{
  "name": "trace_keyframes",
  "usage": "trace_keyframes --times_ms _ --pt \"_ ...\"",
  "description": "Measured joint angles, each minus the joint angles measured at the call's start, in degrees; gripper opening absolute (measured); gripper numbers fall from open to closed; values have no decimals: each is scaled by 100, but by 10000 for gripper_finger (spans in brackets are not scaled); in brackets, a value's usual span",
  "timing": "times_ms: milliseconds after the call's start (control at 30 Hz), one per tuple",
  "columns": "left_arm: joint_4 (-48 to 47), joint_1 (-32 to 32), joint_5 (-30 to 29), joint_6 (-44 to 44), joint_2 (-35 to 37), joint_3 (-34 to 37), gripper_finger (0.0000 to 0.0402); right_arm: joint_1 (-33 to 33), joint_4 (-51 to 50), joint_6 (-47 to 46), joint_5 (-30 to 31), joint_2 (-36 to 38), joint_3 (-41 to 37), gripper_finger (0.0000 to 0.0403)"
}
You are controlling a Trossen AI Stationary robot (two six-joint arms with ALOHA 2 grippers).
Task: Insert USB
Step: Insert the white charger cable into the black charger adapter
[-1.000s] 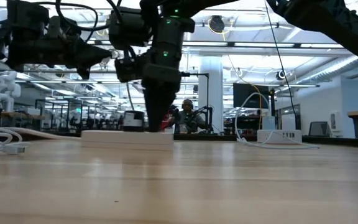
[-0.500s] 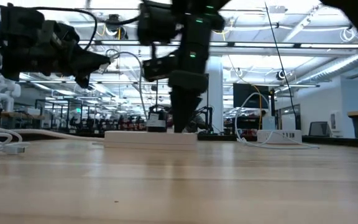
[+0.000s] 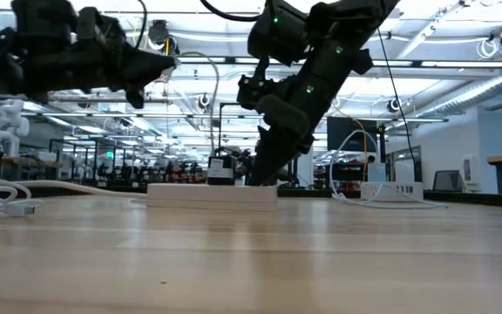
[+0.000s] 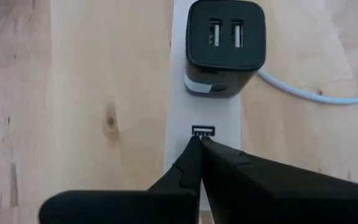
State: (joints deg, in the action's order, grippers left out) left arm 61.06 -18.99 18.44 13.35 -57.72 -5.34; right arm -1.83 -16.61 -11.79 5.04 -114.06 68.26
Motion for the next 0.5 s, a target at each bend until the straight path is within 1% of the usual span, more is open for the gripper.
trace_keyframes --times_ms 200,400,500 --pt "226 250 -38 -314 -935 -431 18 -4 23 100 106 0 -6 0" --pt "1395 490 -75 -517 -1977 -457 18 -4 85 128 111 3 -61 0" --pt "2009 618 -75 -548 -2562 -457 18 -2 205 71 210 15 -161 0"
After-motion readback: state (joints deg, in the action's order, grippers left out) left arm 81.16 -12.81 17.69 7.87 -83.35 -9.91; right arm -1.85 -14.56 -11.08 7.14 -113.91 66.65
